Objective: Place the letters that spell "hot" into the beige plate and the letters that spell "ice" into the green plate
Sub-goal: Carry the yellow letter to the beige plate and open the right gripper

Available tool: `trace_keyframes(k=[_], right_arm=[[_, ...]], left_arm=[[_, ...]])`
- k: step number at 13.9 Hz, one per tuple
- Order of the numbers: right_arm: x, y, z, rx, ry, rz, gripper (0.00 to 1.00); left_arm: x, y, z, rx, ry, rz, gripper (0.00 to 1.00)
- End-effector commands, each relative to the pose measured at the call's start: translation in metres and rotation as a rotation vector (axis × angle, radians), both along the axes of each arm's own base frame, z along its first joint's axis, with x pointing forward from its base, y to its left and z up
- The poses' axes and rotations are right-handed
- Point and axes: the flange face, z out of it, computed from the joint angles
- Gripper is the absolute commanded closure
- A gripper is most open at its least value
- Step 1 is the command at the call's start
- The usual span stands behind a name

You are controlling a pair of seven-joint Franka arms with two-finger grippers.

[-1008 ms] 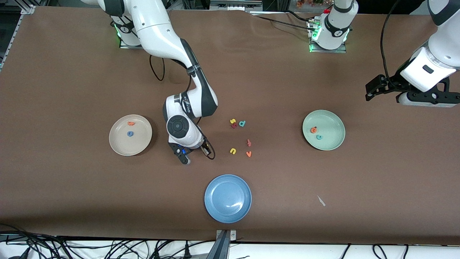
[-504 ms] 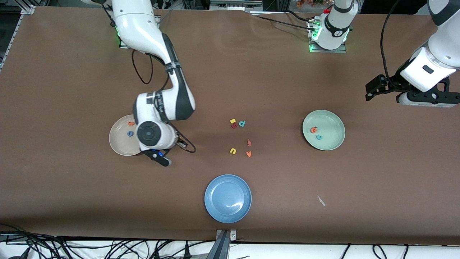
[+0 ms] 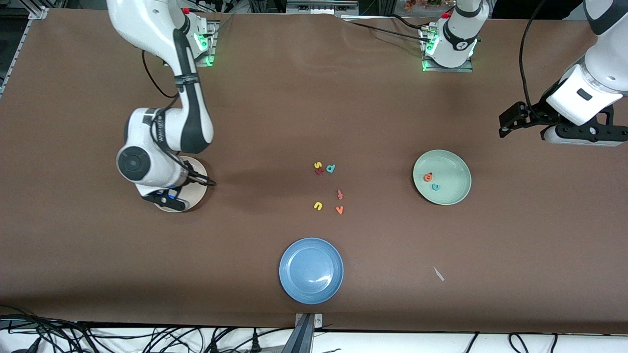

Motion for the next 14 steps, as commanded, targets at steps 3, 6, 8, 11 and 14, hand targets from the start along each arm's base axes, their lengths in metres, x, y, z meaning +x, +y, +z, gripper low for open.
trace_keyframes(k=[3, 6, 8, 11, 14], right_arm=[[-0.014, -0.050, -0.011, 0.019, -0.036, 0.056, 0.64], [-0.003, -0.047, 0.001, 0.072, -0.042, -0.021, 0.00], [0.007, -0.035, 0.011, 0.081, 0.003, 0.000, 0.00], [0.018, -0.025, 0.036, 0.103, 0.047, 0.011, 0.00], [0.023, -0.023, 0.048, 0.102, 0.054, -0.016, 0.00]], left_arm=[[0.002, 0.001, 0.006, 0.025, 0.002, -0.019, 0.00], [0.002, 0.002, 0.006, 0.025, 0.002, -0.018, 0.00], [0.002, 0.002, 0.006, 0.025, 0.002, -0.018, 0.00], [0.002, 0.002, 0.006, 0.025, 0.002, -0.018, 0.00], [0.002, 0.002, 0.006, 0.025, 0.002, -0.018, 0.00]])
